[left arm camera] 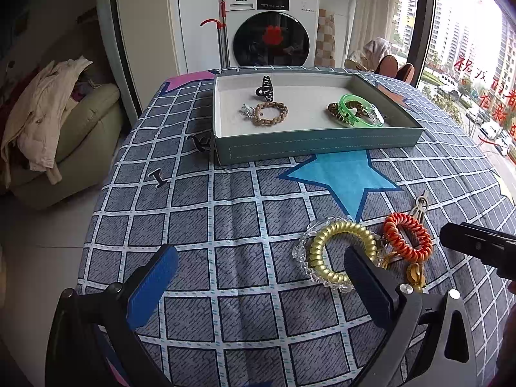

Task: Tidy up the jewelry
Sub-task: 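Grasp the orange-white coil tie with the right tool while the left tool moves to the yellow cord, then grasp the yellow cord with flower charm with the left tool while the right tool lifts the coil tie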

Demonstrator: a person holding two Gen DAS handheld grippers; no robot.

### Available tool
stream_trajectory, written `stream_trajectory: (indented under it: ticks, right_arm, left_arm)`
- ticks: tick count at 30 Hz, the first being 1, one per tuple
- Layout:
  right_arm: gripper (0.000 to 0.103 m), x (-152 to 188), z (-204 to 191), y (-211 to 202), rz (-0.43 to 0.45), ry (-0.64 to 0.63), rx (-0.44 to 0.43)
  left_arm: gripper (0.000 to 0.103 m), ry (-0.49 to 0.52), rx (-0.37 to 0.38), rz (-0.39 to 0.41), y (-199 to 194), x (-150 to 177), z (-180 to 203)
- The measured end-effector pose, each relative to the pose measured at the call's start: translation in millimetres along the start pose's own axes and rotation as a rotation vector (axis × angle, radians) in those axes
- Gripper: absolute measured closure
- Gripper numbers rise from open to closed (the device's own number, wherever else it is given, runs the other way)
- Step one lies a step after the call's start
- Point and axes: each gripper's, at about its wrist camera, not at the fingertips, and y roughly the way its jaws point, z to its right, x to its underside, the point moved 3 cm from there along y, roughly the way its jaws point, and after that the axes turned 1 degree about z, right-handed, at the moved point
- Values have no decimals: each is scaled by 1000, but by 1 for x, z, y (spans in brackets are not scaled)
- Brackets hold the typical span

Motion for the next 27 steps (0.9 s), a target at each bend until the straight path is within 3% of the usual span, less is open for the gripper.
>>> stream_trajectory:
  ticks: [3,14,18,27]
  right_arm:
    - [49,-1,-7,7,-20,-25,2]
    - [70,5,-28,20,-47,-171,99]
    - [88,9,-28,19,-43,-221,137]
    - [89,13,-21,12,-14,-194,113]
  left_arm:
    - [0,9,-2,-1,1,-1,1]
    - [0,33,0,-10,1,1,4]
    - [0,40,9,-20,-1,5,8]
    - [1,53,73,-15,-22,15,30]
